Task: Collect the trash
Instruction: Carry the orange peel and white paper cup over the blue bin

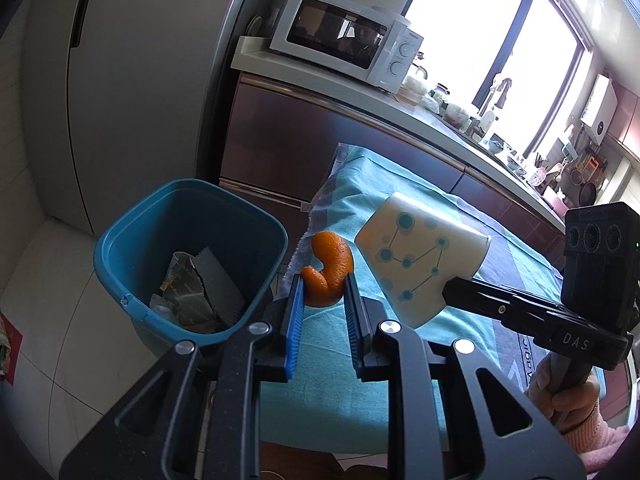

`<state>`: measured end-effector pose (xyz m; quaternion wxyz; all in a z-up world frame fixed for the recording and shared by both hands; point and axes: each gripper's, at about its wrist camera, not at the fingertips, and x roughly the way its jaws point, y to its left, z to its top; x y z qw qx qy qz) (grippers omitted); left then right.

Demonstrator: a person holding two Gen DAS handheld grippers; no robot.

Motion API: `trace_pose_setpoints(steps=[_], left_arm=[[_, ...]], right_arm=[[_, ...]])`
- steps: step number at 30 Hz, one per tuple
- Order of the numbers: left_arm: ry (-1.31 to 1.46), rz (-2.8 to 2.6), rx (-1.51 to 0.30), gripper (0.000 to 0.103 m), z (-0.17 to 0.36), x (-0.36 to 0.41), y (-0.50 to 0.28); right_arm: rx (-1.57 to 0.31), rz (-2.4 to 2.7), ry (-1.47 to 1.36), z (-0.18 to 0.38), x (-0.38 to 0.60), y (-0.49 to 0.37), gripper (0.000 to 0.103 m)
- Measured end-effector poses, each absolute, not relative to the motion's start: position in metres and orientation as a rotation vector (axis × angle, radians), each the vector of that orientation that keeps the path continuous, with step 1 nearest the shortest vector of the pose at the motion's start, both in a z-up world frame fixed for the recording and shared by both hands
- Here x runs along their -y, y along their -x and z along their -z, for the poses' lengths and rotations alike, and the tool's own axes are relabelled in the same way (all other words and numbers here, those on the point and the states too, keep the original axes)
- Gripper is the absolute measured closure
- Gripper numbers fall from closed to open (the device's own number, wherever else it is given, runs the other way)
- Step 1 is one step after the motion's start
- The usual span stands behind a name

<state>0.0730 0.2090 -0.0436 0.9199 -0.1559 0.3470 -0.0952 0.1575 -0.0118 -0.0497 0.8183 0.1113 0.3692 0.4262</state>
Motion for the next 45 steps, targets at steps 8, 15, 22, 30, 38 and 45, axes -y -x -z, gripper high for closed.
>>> trace_pose_setpoints(steps=[8, 15, 22, 30, 38, 45], left_arm=[[0.326, 0.176, -0.713, 0.083, 0.046, -0.217, -0.075], [0.321, 0.162, -0.709, 0.083, 0.045, -0.221, -0.075], [0.328, 0.152, -0.702, 0.083, 0.044, -0.226, -0.072], [0.330, 0.132, -0.698, 0.083, 0.044, -0.232, -0.071], [0.348, 0.086, -0.701, 0.083, 0.049, -0.246, -0.072], [0.358, 0.048, -0.699, 0.083, 0.052, -0.257, -0.075]], right_arm=[[-0.799, -0.928, -0.231, 0.050, 0.002, -0.160, 0.100], [-0.810, -0.946, -0.222, 0.051, -0.003, -0.163, 0.101], [-0.819, -0.957, -0.217, 0.053, -0.009, -0.166, 0.101], [-0.824, -0.969, -0.206, 0.053, -0.018, -0.170, 0.101], [-0.836, -0.990, -0.196, 0.050, -0.031, -0.177, 0.101], [-0.852, -1.009, -0.178, 0.053, -0.042, -0.180, 0.101]])
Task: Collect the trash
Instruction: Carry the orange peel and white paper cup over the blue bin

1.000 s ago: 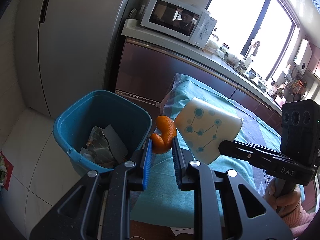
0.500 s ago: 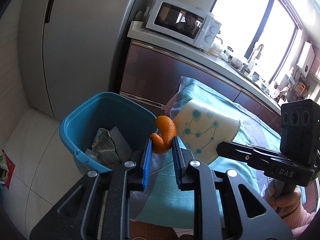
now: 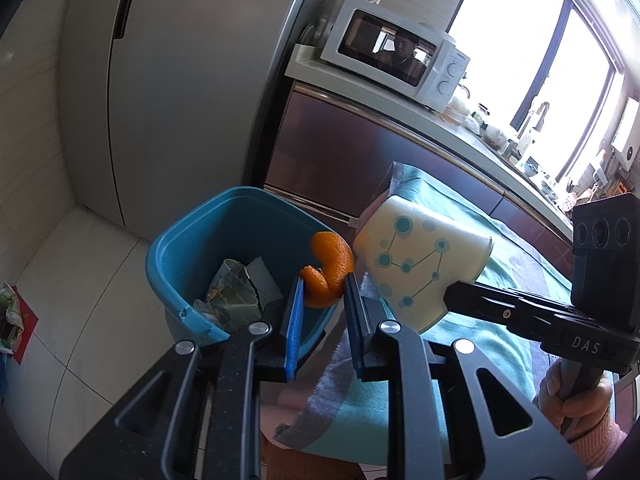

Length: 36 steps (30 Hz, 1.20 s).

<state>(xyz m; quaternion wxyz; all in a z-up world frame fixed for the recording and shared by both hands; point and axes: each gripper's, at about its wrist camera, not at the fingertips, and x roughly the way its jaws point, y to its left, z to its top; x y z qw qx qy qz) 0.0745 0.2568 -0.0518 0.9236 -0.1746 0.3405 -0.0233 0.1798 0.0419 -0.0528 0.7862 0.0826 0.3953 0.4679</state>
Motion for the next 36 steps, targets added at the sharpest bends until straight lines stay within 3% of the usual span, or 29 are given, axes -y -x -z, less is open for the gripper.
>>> trace_pose_setpoints(steps=[36], left_arm=[[0.421, -0.030, -0.752, 0.083, 0.084, -0.283, -0.116]], right_arm=[[-0.956, -0.949, -0.098, 0.065, -0.086, -0.190, 0.101]])
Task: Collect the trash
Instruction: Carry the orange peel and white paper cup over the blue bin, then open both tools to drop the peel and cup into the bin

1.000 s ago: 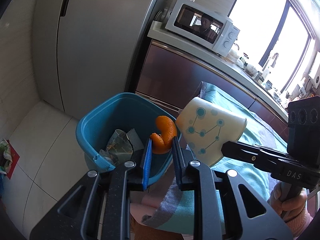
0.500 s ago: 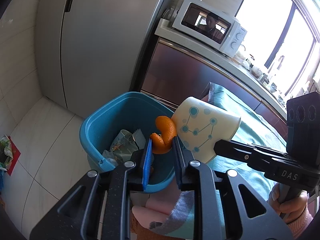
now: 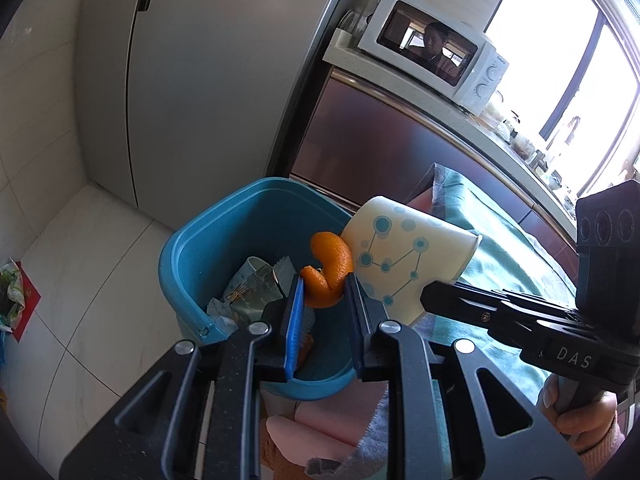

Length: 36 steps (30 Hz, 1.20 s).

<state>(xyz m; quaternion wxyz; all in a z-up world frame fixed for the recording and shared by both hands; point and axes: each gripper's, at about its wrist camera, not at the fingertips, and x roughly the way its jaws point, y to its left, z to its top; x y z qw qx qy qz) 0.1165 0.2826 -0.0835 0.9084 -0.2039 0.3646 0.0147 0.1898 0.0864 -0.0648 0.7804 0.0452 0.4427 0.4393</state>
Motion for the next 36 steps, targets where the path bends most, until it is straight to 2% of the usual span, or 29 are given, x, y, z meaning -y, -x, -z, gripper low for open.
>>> trace_pose_setpoints(steps=[36], left_arm=[[0.454, -0.102, -0.847, 0.082, 0.138, -0.294, -0.167]], right_arm=[[-1.092, -0.856, 0.020, 0.085, -0.141, -0.218, 0.100]])
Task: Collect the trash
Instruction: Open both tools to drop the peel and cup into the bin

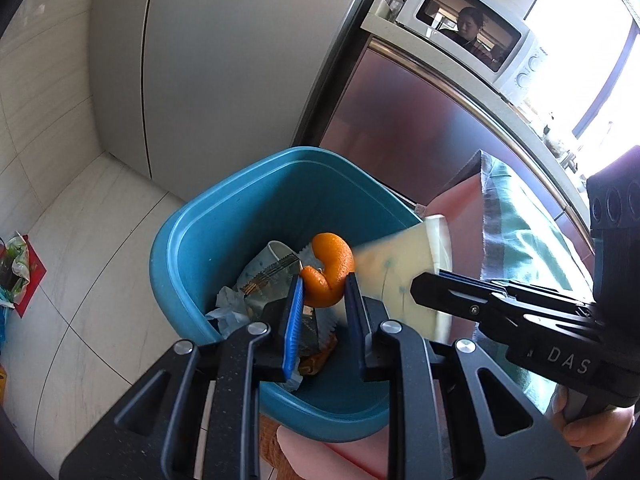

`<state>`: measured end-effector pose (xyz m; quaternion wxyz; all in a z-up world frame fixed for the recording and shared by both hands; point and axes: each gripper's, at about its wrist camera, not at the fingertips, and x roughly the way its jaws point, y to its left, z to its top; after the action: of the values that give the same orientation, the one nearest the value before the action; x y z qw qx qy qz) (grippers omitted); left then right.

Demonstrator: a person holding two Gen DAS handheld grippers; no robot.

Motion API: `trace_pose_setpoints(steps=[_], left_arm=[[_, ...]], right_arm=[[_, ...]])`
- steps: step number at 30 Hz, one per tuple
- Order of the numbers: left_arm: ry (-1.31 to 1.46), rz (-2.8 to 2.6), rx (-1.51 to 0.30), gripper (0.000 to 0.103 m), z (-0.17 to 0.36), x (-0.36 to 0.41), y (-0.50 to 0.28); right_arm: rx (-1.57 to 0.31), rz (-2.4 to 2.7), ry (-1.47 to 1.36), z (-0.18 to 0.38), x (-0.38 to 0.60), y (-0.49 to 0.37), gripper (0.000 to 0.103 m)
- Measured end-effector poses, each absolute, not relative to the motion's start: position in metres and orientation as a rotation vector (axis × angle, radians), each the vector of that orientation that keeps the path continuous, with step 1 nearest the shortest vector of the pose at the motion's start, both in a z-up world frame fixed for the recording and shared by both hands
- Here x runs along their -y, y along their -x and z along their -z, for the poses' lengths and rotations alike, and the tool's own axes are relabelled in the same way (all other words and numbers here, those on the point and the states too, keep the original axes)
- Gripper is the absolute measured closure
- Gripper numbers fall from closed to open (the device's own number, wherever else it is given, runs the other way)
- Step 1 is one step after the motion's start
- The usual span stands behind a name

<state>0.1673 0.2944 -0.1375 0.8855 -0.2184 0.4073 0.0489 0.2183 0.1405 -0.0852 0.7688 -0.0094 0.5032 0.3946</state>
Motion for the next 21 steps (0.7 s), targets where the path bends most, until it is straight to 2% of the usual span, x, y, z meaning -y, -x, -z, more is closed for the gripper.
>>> trace_pose_setpoints(steps=[14, 21], left_arm=[[0.441, -0.115, -0.866, 0.081, 0.145, -0.295, -0.178], [0.433, -0.136, -0.866, 0.065, 0.146, -0.301, -0.177]], right_arm=[[-1.104, -0.861, 0.001, 0.087, -0.139, -0.223, 0.098], [-1.095, -0.859, -0.025, 0.087, -0.130, -0.223, 0.095]])
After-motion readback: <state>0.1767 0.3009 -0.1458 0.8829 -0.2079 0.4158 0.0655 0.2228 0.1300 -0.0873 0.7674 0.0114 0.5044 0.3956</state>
